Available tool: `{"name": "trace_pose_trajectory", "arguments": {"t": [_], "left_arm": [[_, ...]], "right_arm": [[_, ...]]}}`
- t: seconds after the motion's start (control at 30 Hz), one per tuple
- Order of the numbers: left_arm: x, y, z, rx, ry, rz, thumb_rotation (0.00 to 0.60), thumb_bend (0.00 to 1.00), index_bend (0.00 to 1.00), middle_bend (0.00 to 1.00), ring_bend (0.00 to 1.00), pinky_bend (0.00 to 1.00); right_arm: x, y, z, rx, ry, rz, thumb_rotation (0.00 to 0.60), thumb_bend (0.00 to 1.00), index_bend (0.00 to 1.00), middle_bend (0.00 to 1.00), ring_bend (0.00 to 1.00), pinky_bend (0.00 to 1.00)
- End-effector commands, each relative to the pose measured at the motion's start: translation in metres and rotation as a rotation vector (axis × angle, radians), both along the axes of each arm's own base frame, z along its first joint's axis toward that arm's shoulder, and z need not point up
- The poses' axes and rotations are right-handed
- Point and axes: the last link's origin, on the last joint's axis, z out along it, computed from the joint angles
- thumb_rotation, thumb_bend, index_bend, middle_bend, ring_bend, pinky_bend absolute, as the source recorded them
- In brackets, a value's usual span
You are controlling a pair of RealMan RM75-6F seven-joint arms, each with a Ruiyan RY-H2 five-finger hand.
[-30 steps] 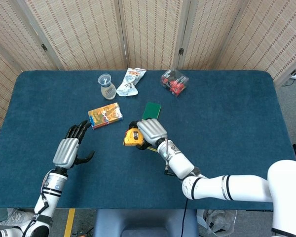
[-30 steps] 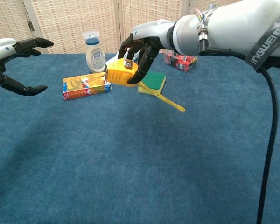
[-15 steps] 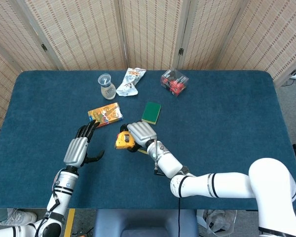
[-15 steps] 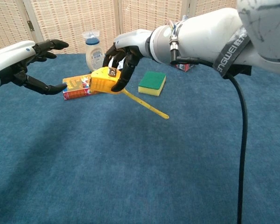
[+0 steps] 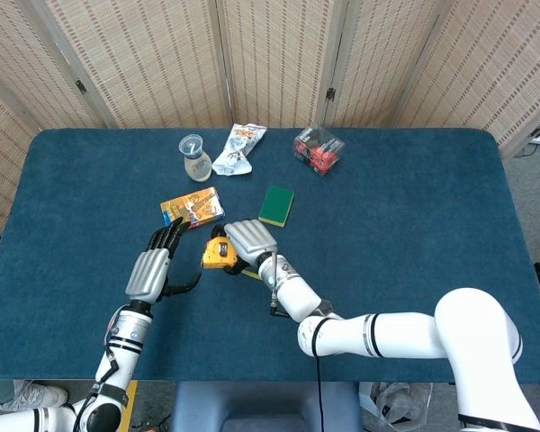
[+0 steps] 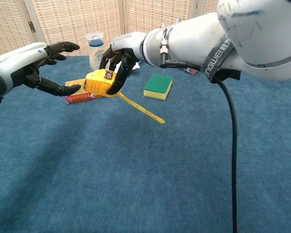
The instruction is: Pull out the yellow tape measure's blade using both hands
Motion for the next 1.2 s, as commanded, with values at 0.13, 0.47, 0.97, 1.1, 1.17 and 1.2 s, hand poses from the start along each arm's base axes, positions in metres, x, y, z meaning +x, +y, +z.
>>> {"name": "trace_pose_trajectory", "arguments": {"t": [0.13, 0.47, 0.97, 1.1, 1.17, 1.2], "left_arm": [[0.002, 0.002, -0.001, 0.016, 0.001, 0.001, 0.535, 0.37, 0.0, 0.0, 0.0, 0.0], [0.005, 0.001, -0.007, 0.004, 0.01, 0.001, 0.535, 0.37, 0.0, 0.0, 0.0, 0.0], [0.008, 0.002, -0.01, 0.013, 0.034, 0.0, 0.536, 0.37, 0.0, 0.0, 0.0, 0.0], [0.007, 0.002, -0.012, 0.014, 0.05, 0.004, 0.535, 0.37, 0.0, 0.0, 0.0, 0.0], [0.007, 0.002, -0.012, 0.014, 0.049, 0.006, 0.537, 0.37, 0.0, 0.0, 0.0, 0.0], [0.007, 0.003, -0.012, 0.016, 0.052, 0.007, 0.538, 0.37, 0.0, 0.0, 0.0, 0.0]], "right_arm": [[0.001, -0.001, -0.003, 0.007, -0.013, -0.016, 0.6, 0.3, 0.56, 0.47, 0.41, 0.21], [0.004, -0.004, -0.006, 0.004, -0.037, -0.039, 0.6, 0.3, 0.56, 0.47, 0.41, 0.21], [0.006, 0.0, -0.013, 0.022, -0.04, -0.031, 0.6, 0.3, 0.56, 0.47, 0.41, 0.21], [0.004, 0.0, -0.012, 0.025, -0.035, -0.028, 0.6, 0.3, 0.57, 0.47, 0.41, 0.21], [0.003, -0.001, -0.012, 0.023, -0.033, -0.027, 0.6, 0.3, 0.57, 0.47, 0.41, 0.21], [0.002, -0.001, -0.012, 0.024, -0.034, -0.026, 0.6, 0.3, 0.57, 0.47, 0.41, 0.21]]}}
